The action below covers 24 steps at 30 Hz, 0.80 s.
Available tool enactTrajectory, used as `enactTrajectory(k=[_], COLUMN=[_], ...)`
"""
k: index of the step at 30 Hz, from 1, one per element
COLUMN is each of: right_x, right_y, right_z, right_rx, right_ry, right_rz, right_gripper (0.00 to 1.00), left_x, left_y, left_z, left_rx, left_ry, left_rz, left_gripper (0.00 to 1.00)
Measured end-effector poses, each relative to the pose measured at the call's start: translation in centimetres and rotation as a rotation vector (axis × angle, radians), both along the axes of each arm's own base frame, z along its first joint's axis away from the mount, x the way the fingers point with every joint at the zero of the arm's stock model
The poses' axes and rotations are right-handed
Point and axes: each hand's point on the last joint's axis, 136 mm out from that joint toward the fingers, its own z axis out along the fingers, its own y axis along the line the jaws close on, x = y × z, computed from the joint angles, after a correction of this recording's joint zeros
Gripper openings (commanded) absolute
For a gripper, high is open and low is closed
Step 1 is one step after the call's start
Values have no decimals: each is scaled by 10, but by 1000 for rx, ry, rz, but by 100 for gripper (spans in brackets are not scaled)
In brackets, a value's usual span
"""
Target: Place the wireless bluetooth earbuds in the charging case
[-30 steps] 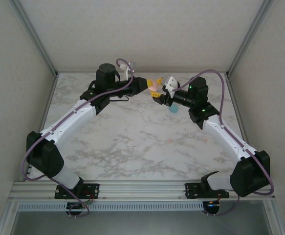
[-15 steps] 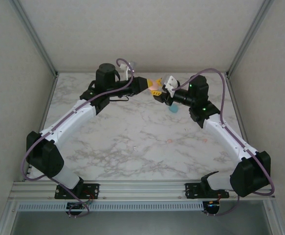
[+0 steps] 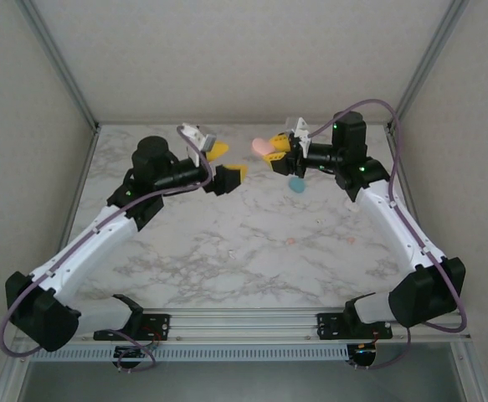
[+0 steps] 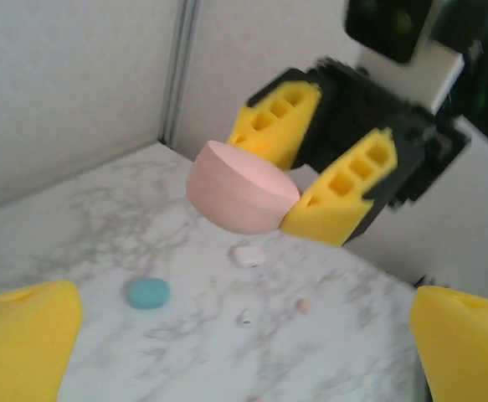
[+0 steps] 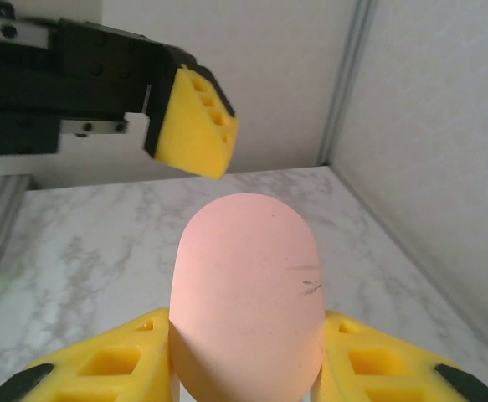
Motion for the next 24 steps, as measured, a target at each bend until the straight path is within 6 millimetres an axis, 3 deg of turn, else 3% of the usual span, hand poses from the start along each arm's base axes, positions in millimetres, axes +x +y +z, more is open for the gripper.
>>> enactTrajectory(k=[8, 14, 24], right_x=[-23, -28, -28], right_y=[6, 7, 7], right_z=[3, -1, -4], right_rx=[13, 11, 4], right_ry=[67, 81, 68], right_rz=[148, 186, 197], right_gripper=[35, 35, 35], left_x=[0, -4, -6], left_y=[-17, -25, -35], left_z=[-17, -25, -5], left_rx=[146, 146, 92], left_ry=[-176, -178, -175], left_rz=[-141, -209, -276], left_gripper=[66, 61, 54])
